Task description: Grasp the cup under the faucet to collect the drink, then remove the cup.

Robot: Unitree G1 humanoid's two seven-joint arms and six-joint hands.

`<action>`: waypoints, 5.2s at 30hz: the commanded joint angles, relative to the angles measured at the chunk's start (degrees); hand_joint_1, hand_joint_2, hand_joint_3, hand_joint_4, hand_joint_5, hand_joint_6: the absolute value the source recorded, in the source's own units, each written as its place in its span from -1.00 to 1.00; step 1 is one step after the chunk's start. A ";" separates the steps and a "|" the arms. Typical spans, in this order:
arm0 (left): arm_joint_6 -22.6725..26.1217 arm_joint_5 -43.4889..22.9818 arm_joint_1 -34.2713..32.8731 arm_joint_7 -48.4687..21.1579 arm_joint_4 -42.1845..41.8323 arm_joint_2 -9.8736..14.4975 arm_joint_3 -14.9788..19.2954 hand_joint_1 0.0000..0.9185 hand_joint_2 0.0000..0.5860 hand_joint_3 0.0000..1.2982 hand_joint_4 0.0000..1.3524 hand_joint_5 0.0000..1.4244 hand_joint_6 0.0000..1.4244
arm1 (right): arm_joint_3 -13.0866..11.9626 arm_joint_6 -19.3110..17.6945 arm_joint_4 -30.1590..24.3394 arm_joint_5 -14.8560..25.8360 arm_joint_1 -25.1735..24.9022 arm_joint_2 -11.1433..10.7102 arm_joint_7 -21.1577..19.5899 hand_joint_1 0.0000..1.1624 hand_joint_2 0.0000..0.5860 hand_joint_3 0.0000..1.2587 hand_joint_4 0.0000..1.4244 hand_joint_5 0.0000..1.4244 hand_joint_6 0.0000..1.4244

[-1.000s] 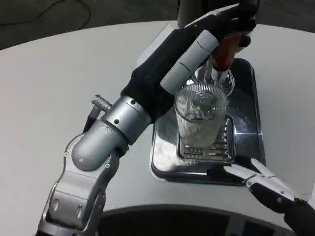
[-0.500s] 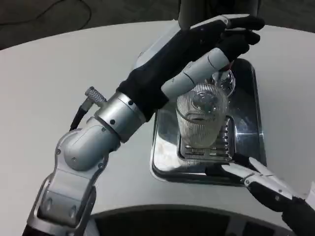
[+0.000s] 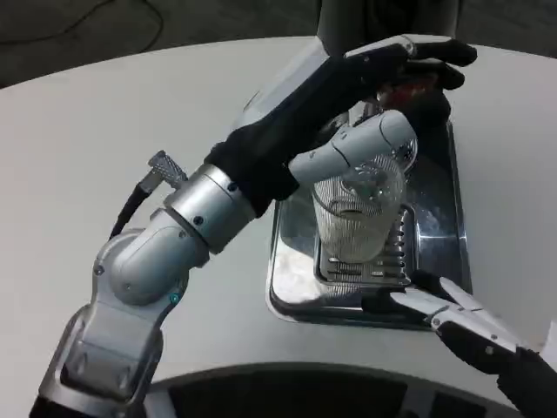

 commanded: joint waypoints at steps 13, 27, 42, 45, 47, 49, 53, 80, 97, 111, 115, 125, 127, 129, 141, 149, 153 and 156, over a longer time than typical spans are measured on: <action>-4.49 3.00 0.21 -1.28 0.81 1.78 -2.03 -1.00 -0.67 -0.51 -0.55 -0.58 -0.73 | 0.36 0.40 -0.26 -0.35 0.71 0.50 -0.68 0.06 0.47 -0.67 -0.81 -0.98 -1.00; -6.65 6.26 0.36 -1.28 0.08 3.42 -2.93 -1.00 -0.68 -0.50 -0.55 -0.58 -0.74 | 0.40 0.24 -0.32 -1.10 0.86 0.76 -0.95 0.18 0.44 -0.69 -0.82 -0.96 -1.00; -6.74 6.95 0.88 -1.43 -0.50 3.78 -2.88 -1.00 -0.69 -0.49 -0.55 -0.58 -0.75 | 1.38 3.99 4.46 -3.53 -4.48 2.24 -4.08 0.47 -0.11 -0.88 -0.92 -0.99 -0.98; -6.69 6.99 0.97 -1.46 -0.61 3.86 -2.82 -1.00 -0.69 -0.49 -0.55 -0.59 -0.75 | 2.17 4.49 5.96 -3.85 -5.67 2.85 -4.99 0.48 -0.16 -0.90 -0.93 -0.99 -0.98; -6.65 7.02 1.07 -1.46 -0.70 3.92 -2.72 -1.00 -0.69 -0.49 -0.55 -0.59 -0.75 | 2.81 4.80 7.17 -3.99 -6.57 3.36 -5.79 0.47 -0.18 -0.90 -0.94 -1.00 -0.97; -6.63 7.08 1.16 -1.49 -0.80 3.95 -2.67 -1.00 -0.69 -0.49 -0.55 -0.59 -0.75 | 3.67 5.24 8.90 -3.83 -7.66 4.13 -6.81 0.47 -0.21 -0.91 -0.95 -1.00 -0.96; -6.60 7.16 1.36 -1.42 -1.02 3.96 -2.67 -1.00 -0.69 -0.49 -0.55 -0.59 -0.75 | 4.76 5.51 11.45 -3.50 -9.06 5.23 -8.20 0.47 -0.23 -0.92 -0.95 -1.00 -0.96; -6.77 8.25 1.76 -1.15 -1.29 4.39 -2.92 -1.00 -0.69 -0.47 -0.54 -0.58 -0.75 | 11.73 -0.82 40.13 -5.88 -26.94 13.12 -24.63 0.44 -0.33 -0.96 -0.98 -1.00 -0.89; -7.06 8.27 1.38 -0.83 -0.38 4.53 -2.66 -1.00 -0.69 -0.47 -0.54 -0.57 -0.75 | 15.13 -3.17 53.67 -7.53 -39.11 19.21 -34.54 0.45 -0.36 -0.98 -0.99 -0.99 -0.87; -7.31 8.65 0.99 -0.38 0.18 4.64 -2.78 -1.00 -0.69 -0.47 -0.54 -0.56 -0.75 | 15.99 -4.80 62.89 -8.74 -48.81 20.12 -39.09 0.45 -0.35 -1.00 -1.00 -0.99 -0.86; -7.29 8.68 0.98 -0.37 0.21 4.72 -2.70 -1.00 -0.69 -0.47 -0.54 -0.56 -0.75 | 16.30 -5.26 64.45 -8.87 -50.06 20.36 -39.91 0.44 -0.35 -1.00 -1.00 -0.99 -0.86; -6.98 8.79 0.75 -0.10 0.09 4.83 -2.44 -1.00 -0.69 -0.47 -0.53 -0.56 -0.75 | 17.51 -5.92 67.53 -9.58 -52.62 20.77 -41.74 0.43 -0.36 -1.00 -1.00 -1.00 -0.89; -6.93 8.81 0.69 -0.05 0.08 4.85 -2.46 -1.00 -0.69 -0.47 -0.53 -0.56 -0.75 | 17.59 -5.96 68.08 -9.62 -53.11 20.76 -41.99 0.43 -0.36 -1.00 -1.00 -1.00 -0.89; -6.86 8.83 0.63 0.01 0.05 4.88 -2.46 -1.00 -0.69 -0.47 -0.53 -0.56 -0.75 | 17.62 -5.96 68.54 -9.59 -53.49 20.73 -42.20 0.43 -0.36 -1.00 -1.00 -1.00 -0.89; -5.68 8.15 1.18 0.54 -0.58 4.84 -1.45 -1.00 -0.69 -0.46 -0.53 -0.56 -0.75 | 17.71 -5.72 72.49 -10.04 -56.04 20.88 -44.47 0.43 -0.40 -1.00 -0.95 -0.94 -0.88; -4.17 6.52 2.40 0.51 -1.44 5.25 0.55 -1.00 -0.69 -0.46 -0.52 -0.56 -0.75 | 17.02 -5.42 74.09 -11.42 -56.77 20.56 -48.75 0.47 -0.42 -0.83 -0.71 -0.65 -0.65; -2.38 4.16 3.50 0.18 -1.65 4.66 1.93 -1.00 -0.69 -0.46 -0.52 -0.57 -0.75 | 16.60 -5.38 74.85 -11.53 -57.04 20.13 -49.82 0.48 -0.42 -0.75 -0.61 -0.57 -0.60; -0.06 0.79 4.46 -0.22 -1.80 4.07 2.99 -1.00 -0.69 -0.47 -0.59 -0.59 -0.74 | 16.12 -5.49 75.57 -11.39 -57.14 19.72 -50.50 0.49 -0.41 -0.63 -0.49 -0.47 -0.56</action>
